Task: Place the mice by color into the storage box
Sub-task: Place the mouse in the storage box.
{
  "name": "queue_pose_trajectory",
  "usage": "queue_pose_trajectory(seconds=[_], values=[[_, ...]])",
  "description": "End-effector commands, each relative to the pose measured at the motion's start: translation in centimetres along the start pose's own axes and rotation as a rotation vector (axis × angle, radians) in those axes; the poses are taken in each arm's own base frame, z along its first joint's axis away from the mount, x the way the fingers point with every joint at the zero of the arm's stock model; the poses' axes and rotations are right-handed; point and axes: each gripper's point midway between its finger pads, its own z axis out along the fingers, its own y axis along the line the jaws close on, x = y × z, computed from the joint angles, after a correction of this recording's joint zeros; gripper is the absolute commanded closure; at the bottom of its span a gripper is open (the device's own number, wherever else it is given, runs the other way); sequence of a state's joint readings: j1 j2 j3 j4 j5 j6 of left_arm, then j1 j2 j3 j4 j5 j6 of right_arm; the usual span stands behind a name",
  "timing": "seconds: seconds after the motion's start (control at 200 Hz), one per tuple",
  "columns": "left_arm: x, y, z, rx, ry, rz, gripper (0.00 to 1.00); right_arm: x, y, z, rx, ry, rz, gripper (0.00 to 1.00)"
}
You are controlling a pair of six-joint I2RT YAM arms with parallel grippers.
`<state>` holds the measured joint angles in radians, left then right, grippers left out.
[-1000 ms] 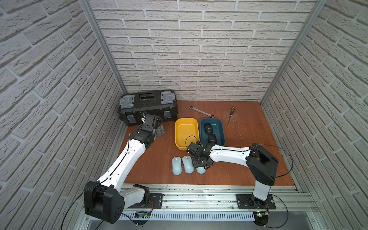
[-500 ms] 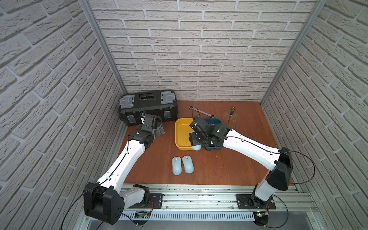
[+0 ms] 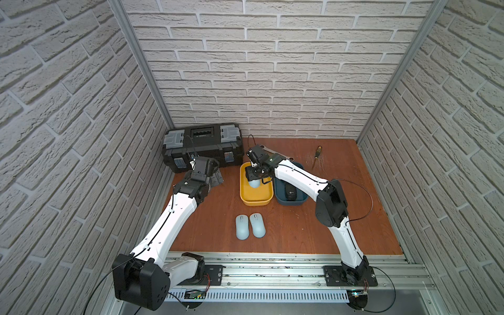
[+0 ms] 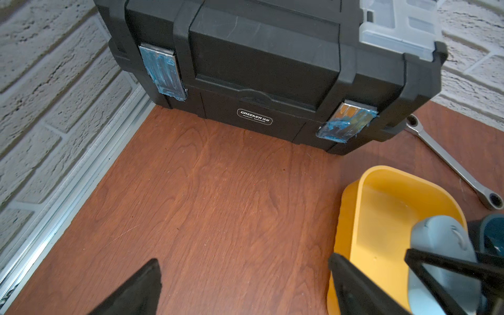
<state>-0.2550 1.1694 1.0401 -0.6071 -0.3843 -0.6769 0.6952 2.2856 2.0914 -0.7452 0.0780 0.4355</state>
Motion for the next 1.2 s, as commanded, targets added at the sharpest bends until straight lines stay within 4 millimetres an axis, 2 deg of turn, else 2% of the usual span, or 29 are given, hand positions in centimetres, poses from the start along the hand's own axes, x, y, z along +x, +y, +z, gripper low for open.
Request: queue_pose_trajectory(seconds=[0.0,0.245,0.385,0.595,0.995,1.195], values=[[-0.2,0.3,0.0,0.005,-0.020,-0.015,0.02,-3.2,0.0,-1.2,-0.039,-0.084,0.001,0.59],[0.1,0.0,0.9,0.001,-0.001,-0.010,0.02,-3.6,-1.7,2.5,-0.030,-0.066,0.066,0.59],[-0.1,0.1,0.8,-0.001,-0.001,-0.012,0.02,-3.7,-2.1,3.7,-0.028,-0.061,0.077,0.59],[-0.1,0.3,0.5,-0.001,-0.002,-0.015,0.02,-4.3,-2.9,4.6,-0.010,-0.074,0.085,0.58],[0.3,0.6,1.0,-0.019,0.020,-0.005,0.02,-3.7,-4.1,7.1,0.002,-0.055,0.110,0.55],[0.5,0.8,1.2,-0.022,0.022,-0.013,0.02,-4.1,-4.6,7.4,0.021,-0.064,0.106,0.54]])
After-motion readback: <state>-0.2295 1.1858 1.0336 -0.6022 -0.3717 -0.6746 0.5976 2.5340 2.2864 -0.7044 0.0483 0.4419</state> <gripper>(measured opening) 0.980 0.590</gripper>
